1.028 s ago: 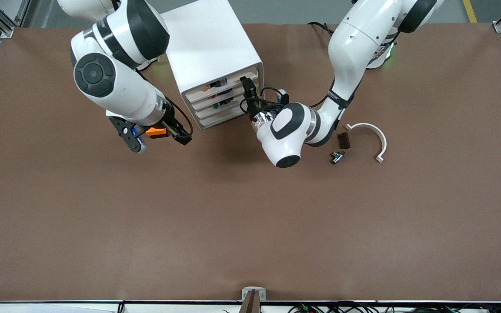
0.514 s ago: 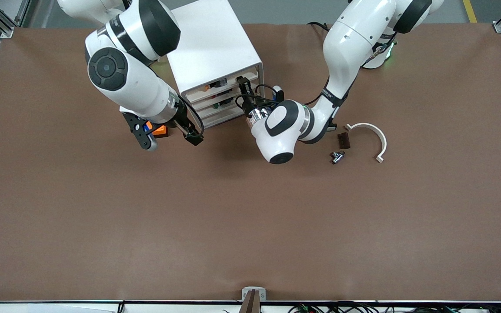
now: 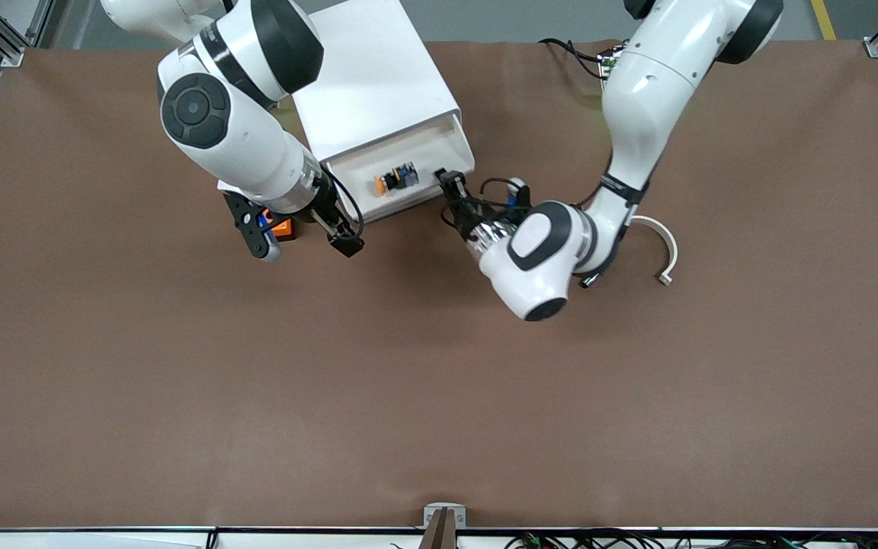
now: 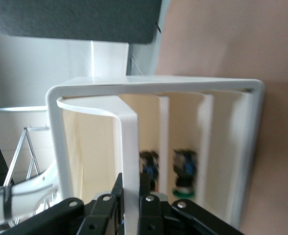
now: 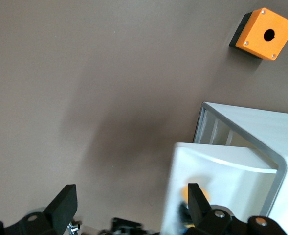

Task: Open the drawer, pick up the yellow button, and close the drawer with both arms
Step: 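Grasp the yellow button in the drawer with the right gripper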

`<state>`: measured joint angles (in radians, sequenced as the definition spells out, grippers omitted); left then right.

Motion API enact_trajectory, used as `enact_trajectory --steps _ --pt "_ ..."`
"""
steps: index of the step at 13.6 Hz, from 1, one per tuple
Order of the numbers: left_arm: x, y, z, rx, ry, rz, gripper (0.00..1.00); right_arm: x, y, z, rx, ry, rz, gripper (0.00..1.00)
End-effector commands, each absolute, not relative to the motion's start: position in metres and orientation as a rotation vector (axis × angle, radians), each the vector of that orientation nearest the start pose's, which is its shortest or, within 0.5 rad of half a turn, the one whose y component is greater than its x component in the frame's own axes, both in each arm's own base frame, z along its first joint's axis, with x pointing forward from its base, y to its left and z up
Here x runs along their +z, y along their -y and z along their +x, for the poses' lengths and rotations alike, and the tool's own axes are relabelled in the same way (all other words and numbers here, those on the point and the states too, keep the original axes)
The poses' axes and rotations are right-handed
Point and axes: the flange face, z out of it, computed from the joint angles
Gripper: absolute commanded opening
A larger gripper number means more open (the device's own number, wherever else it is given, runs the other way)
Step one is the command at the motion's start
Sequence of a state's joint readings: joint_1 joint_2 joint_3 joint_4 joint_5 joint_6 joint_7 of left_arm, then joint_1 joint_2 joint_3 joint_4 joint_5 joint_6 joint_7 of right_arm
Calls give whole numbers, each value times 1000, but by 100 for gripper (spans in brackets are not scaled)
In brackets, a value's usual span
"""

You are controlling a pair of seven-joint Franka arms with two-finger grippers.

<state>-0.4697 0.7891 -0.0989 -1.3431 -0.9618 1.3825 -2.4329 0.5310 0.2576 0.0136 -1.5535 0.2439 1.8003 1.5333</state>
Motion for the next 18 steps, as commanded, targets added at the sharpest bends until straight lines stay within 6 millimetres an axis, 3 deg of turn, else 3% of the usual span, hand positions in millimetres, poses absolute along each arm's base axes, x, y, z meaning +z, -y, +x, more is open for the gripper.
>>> enact_trajectory --steps 1,3,4,5,6,7,10,12,13,16,18 --pt "292 407 552 1432 1898 -1180 0 503 -362 535 319 -1509 -2576 100" --pt "291 394 564 1483 1911 -1231 5 496 -376 533 299 -1491 -2567 100" --pt "290 393 565 1498 1914 -1246 21 494 -385 532 289 -1521 -2536 100" --pt "289 393 565 1504 1909 -1258 47 488 -394 531 277 -1541 -2518 100" --pt "290 394 564 1501 1909 -1262 91 481 -405 527 268 -1537 -2518 100" --pt "293 393 565 1498 1913 -1265 99 475 -415 521 266 -1537 -2524 100" --pt "295 383 572 1492 1936 -1285 99 452 -437 503 256 -1542 -2544 100" --pt "300 356 592 1480 1989 -1352 99 437 -445 488 261 -1530 -2587 100" --pt "306 339 602 1402 2036 -1388 99 430 -448 483 248 -1533 -2595 100" --pt "326 315 610 1163 2038 -1630 99 415 -456 470 220 -1526 -2609 100" --pt "342 300 611 984 1969 -1833 99 415 -455 470 222 -1543 -2601 90"
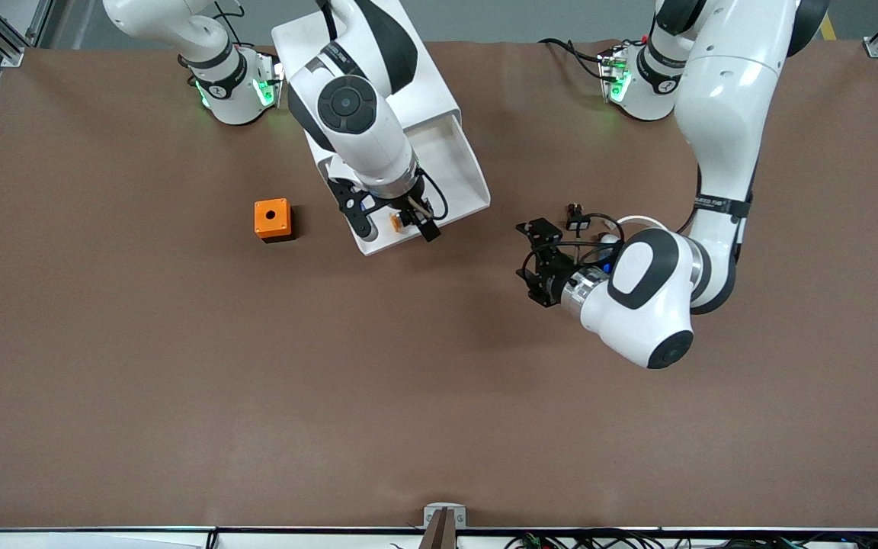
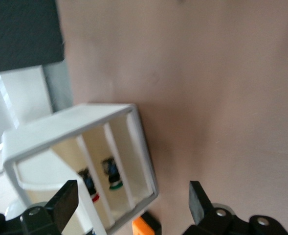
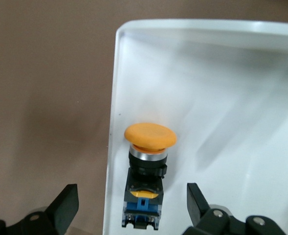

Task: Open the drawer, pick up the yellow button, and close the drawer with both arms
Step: 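Grasp the yellow button in the drawer with the right gripper, then carry the yellow button out with the right gripper toward the table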

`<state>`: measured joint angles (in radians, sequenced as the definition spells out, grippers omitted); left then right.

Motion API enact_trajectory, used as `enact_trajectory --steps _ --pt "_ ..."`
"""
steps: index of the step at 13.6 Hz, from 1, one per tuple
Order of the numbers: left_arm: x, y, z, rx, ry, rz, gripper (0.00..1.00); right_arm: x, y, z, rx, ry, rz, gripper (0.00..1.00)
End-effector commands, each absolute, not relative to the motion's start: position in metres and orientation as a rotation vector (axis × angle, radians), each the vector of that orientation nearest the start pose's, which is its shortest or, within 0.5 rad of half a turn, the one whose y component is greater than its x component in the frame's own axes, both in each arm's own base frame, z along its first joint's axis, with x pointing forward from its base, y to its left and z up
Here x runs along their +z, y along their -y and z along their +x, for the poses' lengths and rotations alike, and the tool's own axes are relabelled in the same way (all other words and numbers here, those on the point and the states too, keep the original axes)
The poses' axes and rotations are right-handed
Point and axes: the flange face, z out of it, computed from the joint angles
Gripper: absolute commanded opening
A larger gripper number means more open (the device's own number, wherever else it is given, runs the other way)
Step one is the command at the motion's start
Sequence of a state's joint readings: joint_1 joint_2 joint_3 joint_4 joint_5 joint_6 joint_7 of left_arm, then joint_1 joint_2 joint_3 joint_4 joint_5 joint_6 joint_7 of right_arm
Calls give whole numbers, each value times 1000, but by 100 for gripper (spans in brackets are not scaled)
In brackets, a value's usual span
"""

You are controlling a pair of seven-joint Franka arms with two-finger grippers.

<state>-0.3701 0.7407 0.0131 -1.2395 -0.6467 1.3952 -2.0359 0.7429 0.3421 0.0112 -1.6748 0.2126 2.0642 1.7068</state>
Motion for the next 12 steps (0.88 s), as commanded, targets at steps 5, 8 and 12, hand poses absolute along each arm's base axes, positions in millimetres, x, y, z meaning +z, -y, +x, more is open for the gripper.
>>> enact_trajectory --steps 5,8,12 --pt "411 271 609 -649 -1759 2833 100 419 -450 475 221 -1532 -2603 7" --pt "440 250 613 -591 -1317 3006 100 422 -433 491 254 -1593 -2547 0" --pt "440 240 622 -470 -1122 3128 100 466 -366 542 359 -1466 -2549 0"
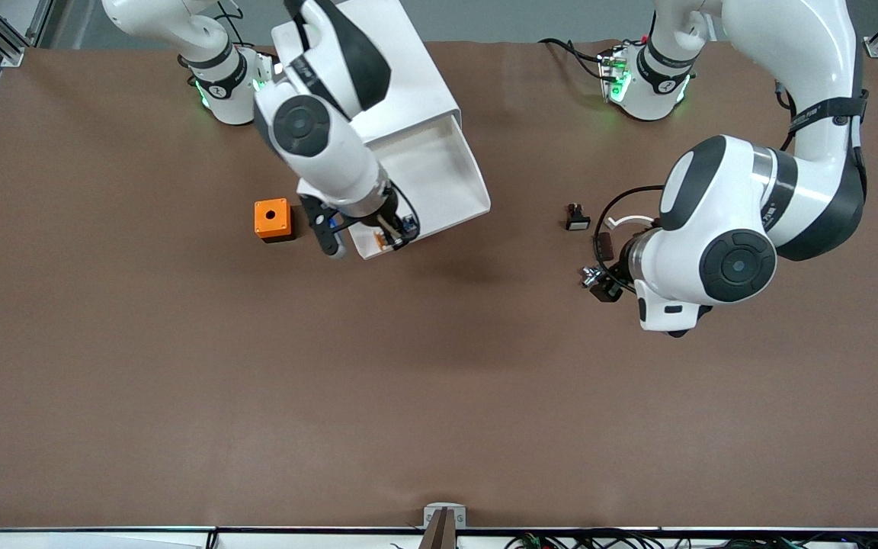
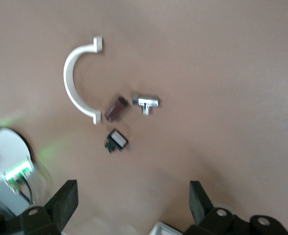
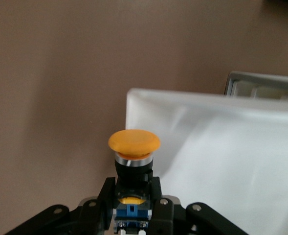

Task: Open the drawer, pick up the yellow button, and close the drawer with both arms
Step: 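Carry the yellow button out with the right gripper toward the table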

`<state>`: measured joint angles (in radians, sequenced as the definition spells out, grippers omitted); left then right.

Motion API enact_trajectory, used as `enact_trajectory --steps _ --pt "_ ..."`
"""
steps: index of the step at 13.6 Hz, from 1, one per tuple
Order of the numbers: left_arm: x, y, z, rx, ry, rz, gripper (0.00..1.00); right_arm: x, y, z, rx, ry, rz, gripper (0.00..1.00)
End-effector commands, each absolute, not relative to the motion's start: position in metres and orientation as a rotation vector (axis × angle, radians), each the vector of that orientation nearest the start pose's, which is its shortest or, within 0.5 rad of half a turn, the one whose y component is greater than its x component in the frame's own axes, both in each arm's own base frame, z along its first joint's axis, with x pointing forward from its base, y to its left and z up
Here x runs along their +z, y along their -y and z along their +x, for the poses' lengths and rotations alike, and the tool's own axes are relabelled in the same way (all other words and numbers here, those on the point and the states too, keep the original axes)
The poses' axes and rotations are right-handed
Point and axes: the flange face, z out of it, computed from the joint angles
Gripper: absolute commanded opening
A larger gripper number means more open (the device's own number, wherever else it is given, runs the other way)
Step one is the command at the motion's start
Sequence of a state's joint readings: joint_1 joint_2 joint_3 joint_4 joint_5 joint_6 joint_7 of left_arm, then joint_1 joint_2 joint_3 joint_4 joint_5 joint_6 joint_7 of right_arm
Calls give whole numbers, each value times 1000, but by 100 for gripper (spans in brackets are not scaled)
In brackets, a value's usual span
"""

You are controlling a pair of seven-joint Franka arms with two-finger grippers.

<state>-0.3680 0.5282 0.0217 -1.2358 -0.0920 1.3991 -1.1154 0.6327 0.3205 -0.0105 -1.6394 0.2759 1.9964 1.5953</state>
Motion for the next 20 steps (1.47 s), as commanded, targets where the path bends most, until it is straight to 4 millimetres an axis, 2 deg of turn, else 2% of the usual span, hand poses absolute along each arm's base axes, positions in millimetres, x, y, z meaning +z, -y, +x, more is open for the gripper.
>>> enact_trajectory --steps 1,2,4,5,7,8,11,14,16,18,19,20 --pt "441 241 624 384 908 -2761 100 474 -350 552 351 -1419 -2566 0" --pt "442 244 627 364 835 -2813 100 482 -336 561 342 -1334 -2607 0" --pt "444 238 631 358 762 -2849 100 477 -298 576 330 -1143 -2735 0" --pt "446 232 633 355 737 -2862 100 473 -269 588 293 -1035 -2817 0" --pt "468 219 634 322 695 -2902 100 465 -212 609 227 -849 -2950 0" --pt "470 219 633 321 687 -2906 100 458 -173 623 217 -762 -2975 0" --pt "480 223 629 272 633 -2901 100 412 -73 657 218 -564 -2999 0" --pt "477 237 630 246 432 -2971 99 358 -23 671 260 -405 -3027 0" --pt "464 241 631 252 409 -2981 97 322 13 681 219 -321 -3057 0" --pt "455 265 623 241 399 -3004 99 278 33 687 211 -181 -3066 0" --pt "454 268 624 221 407 -3012 99 265 48 689 177 -157 -3066 0" --pt "450 275 625 199 395 -3035 99 251 53 691 166 -109 -3069 0"
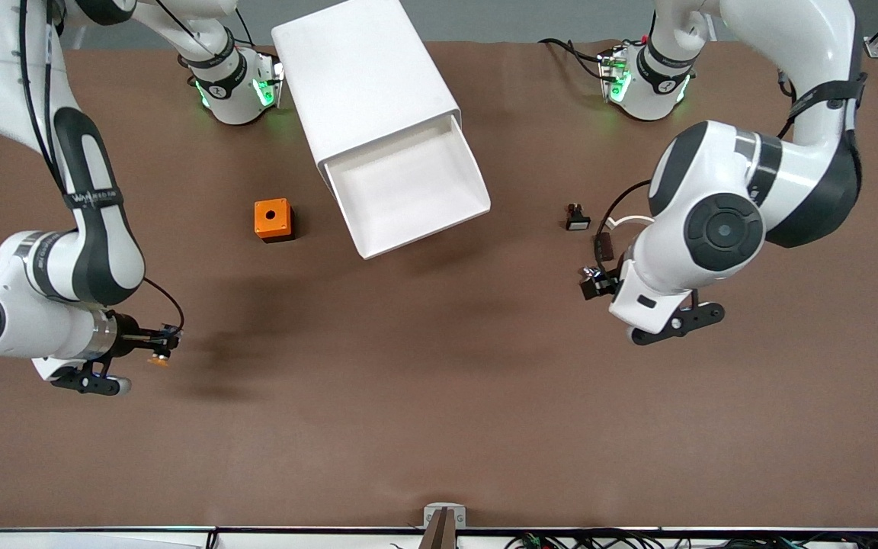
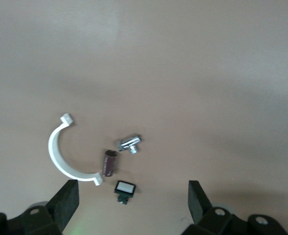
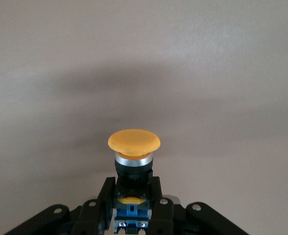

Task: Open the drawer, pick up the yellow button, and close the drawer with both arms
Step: 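Carry the yellow button out with the right gripper toward the table, then set the button down with the right gripper while the left gripper reaches the drawer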

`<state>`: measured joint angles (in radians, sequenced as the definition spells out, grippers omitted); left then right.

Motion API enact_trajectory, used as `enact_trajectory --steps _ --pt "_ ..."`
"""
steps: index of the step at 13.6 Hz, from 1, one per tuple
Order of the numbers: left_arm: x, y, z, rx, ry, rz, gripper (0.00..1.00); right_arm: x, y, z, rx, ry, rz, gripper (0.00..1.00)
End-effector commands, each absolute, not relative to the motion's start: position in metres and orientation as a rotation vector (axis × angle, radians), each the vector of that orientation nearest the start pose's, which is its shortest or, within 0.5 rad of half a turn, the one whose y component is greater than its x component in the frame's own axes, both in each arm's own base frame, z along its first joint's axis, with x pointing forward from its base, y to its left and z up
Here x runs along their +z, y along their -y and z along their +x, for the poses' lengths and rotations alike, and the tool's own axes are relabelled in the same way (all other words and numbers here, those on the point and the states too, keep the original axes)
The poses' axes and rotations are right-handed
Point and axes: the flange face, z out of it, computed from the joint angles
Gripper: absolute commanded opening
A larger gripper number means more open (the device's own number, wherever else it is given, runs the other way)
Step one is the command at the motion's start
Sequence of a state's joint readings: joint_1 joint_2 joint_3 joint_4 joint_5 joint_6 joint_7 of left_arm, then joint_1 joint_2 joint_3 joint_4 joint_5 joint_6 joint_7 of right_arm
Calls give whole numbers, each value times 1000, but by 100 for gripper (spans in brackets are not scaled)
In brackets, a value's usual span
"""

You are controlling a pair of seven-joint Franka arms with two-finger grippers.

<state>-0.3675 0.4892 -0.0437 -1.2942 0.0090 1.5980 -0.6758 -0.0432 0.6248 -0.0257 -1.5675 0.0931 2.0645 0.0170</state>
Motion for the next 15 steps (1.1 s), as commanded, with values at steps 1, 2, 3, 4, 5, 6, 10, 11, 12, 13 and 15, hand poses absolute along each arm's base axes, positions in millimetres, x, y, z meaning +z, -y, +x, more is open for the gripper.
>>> enact_trajectory --steps 1,2,3,4,5,6,10,11,12,13,15 --pt "438 287 619 202 365 -3054 99 238 56 691 160 -67 -3072 0" --pt "428 295 615 199 346 -3059 99 225 63 690 168 -73 -3070 0" --pt "408 300 613 242 341 -3045 99 219 71 690 167 -90 -3066 0" --pt "394 312 608 278 319 -3036 99 214 70 690 164 -88 -3067 1" --pt "389 320 604 295 298 -3040 100 206 71 689 180 -92 -3064 2" --pt "391 337 595 312 265 -3059 100 203 71 688 185 -93 -3063 4" --pt "376 404 566 358 268 -3142 100 192 69 686 210 -103 -3054 43" --pt "371 419 559 360 316 -3150 100 192 70 686 207 -121 -3051 54" --pt "359 432 552 404 416 -3138 100 193 69 687 205 -123 -3049 61" --pt "351 441 546 454 558 -3106 100 196 69 687 200 -127 -3049 72" --pt "351 464 527 465 702 -3053 100 208 63 689 186 -75 -3064 100"
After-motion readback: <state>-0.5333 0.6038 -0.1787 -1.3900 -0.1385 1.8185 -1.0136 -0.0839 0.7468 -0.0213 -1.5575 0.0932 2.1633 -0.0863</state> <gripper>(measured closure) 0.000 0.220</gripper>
